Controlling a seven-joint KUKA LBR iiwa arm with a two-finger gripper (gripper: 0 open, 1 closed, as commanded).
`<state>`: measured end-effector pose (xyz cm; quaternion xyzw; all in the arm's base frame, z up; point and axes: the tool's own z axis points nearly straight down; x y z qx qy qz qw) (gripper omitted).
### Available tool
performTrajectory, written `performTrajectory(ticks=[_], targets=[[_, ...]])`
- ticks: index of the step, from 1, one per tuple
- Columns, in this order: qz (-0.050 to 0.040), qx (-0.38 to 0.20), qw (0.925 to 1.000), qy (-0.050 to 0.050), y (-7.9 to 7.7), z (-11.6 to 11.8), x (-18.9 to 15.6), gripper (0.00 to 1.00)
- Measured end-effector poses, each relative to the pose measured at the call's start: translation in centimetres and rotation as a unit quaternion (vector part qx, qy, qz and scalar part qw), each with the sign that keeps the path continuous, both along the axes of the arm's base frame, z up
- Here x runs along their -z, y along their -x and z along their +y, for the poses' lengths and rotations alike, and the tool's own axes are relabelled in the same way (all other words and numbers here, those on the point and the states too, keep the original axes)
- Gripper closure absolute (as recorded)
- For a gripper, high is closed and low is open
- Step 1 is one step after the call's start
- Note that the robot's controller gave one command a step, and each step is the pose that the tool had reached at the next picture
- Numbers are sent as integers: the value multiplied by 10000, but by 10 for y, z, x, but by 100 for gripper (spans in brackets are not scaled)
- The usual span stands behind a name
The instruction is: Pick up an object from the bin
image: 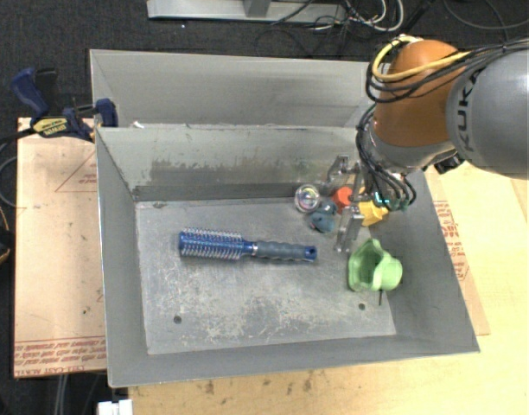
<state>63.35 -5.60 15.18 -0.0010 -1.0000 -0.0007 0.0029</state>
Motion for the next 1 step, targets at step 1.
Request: performTrajectory(ticks=[1], targets=[[-81,-756,9971,-68,42,-91,79,0]])
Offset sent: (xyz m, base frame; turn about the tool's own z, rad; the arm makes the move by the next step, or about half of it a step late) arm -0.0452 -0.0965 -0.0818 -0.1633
